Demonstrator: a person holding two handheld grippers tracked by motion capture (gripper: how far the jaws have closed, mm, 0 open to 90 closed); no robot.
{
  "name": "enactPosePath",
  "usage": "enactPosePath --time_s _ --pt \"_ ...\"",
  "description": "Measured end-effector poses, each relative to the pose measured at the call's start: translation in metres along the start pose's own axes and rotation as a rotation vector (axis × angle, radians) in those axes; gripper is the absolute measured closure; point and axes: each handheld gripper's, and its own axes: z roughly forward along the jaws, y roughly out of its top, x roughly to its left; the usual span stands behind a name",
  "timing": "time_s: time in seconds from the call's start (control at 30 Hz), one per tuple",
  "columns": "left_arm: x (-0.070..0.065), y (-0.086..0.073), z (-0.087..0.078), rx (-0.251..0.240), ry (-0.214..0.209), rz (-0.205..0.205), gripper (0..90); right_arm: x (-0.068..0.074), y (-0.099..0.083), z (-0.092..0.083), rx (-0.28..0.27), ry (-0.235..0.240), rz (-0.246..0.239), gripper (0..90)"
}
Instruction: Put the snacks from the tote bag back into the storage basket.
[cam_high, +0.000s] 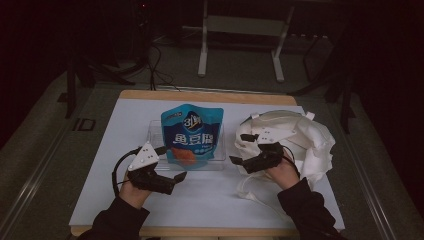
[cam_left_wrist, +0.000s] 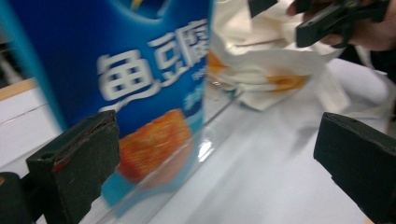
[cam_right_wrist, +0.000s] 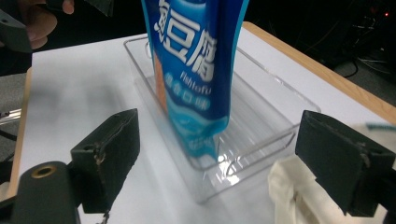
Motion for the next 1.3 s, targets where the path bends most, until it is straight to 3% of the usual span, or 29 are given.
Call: enactPosePath --time_s 0.33,0.57,1.03,1.3 --pt "-0.021 0.006 0.014 -0.007 -0.079 0.038 0.9 0.009 -0.018 -0.023 -0.015 -0.03 0.013 14.1" --pt "-0.03 0.0 0.029 0.016 -0.137 0.062 0.9 0.018 -0.032 -0.037 -0.023 -0.059 0.024 14.1" --pt "-0.043 -0.013 0.047 0.05 -0.193 0.116 0.9 0.029 -0.052 -0.055 -0.016 -0.097 0.018 14.0" --pt "-0.048 -0.018 0.052 0.069 -0.219 0.124 0.9 0.033 -0.065 -0.064 -0.014 -0.121 0.021 14.0"
